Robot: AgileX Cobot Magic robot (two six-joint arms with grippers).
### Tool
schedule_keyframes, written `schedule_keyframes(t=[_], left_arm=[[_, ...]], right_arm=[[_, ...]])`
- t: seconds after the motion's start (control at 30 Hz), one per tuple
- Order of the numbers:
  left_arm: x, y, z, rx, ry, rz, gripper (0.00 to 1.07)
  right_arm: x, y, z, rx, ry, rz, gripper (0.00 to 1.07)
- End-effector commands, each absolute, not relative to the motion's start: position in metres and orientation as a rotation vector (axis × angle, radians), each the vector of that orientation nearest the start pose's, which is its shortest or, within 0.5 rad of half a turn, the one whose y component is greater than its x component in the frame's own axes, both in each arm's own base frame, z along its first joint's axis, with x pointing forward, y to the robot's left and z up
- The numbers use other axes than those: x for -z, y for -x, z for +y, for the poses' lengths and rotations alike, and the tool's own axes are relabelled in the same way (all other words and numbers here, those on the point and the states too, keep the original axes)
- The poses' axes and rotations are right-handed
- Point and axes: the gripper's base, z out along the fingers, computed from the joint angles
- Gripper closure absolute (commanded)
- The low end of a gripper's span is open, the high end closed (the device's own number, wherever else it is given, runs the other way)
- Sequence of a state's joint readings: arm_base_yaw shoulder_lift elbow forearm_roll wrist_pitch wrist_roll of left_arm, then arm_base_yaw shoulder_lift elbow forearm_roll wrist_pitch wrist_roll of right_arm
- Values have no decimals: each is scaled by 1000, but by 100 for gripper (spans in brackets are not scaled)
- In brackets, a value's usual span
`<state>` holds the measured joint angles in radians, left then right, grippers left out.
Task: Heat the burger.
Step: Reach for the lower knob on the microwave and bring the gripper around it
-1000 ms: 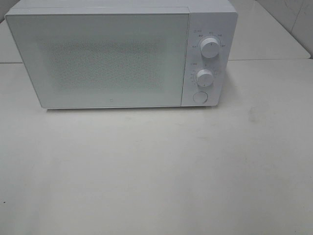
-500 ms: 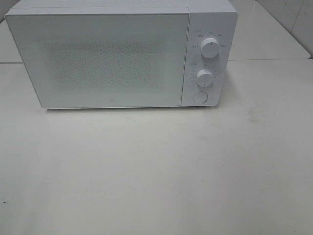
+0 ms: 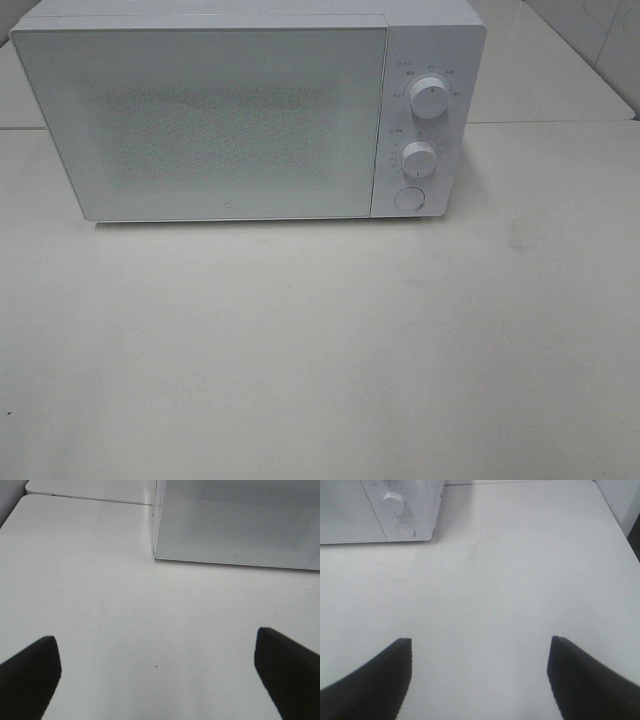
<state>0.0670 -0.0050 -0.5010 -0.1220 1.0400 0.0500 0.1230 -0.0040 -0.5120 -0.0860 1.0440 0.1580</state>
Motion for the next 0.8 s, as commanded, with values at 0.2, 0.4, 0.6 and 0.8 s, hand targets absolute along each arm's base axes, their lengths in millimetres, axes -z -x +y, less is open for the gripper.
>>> schedule_keyframes(t=[0.2,0.4,0.6,0.8], left_arm=[[-278,8,-11,86,23,1989,9],[-278,8,-11,86,23,1988,9],[-278,8,-11,86,23,1988,9],[-278,8,-11,86,23,1988,9]], right_arm=[[-283,8,-8,-76,-48,1986,33],[-302,0,-7,-87,-43,1951,33],[-309,-21,-3,-87,-34,1959,33],[-313,-46,0,-85,-24,1987,33]])
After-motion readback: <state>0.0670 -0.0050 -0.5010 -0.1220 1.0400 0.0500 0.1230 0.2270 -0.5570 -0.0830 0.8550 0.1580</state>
